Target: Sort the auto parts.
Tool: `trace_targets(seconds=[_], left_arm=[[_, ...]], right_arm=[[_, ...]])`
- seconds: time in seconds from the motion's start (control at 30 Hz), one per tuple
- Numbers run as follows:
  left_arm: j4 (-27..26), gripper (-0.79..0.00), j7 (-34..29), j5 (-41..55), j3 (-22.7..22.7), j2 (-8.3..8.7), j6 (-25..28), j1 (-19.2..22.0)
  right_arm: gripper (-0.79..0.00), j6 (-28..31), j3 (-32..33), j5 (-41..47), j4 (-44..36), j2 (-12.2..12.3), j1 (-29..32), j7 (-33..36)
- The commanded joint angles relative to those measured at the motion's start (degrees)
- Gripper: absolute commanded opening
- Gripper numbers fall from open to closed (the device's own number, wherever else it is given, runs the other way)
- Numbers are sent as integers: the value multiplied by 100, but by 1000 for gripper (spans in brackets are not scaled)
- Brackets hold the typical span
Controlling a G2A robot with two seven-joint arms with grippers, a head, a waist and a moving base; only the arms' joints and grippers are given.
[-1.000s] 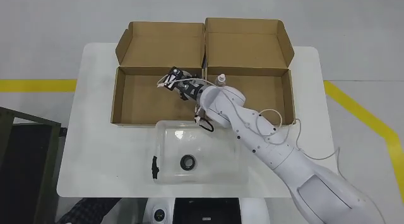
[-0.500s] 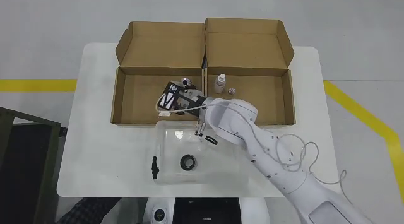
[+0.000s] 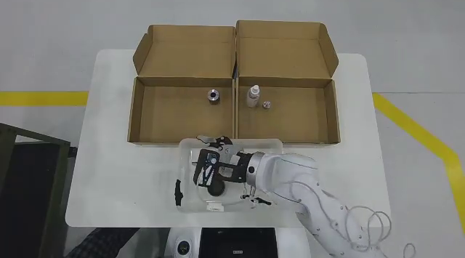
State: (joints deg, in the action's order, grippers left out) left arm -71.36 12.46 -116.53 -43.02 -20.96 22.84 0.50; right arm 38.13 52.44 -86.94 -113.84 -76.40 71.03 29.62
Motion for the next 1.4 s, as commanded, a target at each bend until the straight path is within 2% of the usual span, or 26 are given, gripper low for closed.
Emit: trace_targets(seconds=[0.0, 0.17, 0.53, 0.67, 1.03, 1.37], left_arm=[[0, 0, 0, 0, 0, 0, 0, 0], [0, 0, 0, 0, 0, 0, 0, 0], [0, 0, 0, 0, 0, 0, 0, 0], [0, 0, 0, 0, 0, 0, 0, 0], [0, 0, 0, 0, 0, 0, 0, 0], [0, 0, 0, 0, 0, 0, 0, 0]], right_arm=[[-372, 191, 73, -18, -83, 49, 161, -67], [-348, 704, 232, -101, -209, 168, 464, -199], [-342, 1280, 544, -491, -300, 376, 863, -349], [-348, 1361, 562, -725, -226, 430, 918, -416], [-348, 1513, 594, -689, 140, 520, 891, -540], [-345, 1524, 301, -486, 549, 519, 660, -514]])
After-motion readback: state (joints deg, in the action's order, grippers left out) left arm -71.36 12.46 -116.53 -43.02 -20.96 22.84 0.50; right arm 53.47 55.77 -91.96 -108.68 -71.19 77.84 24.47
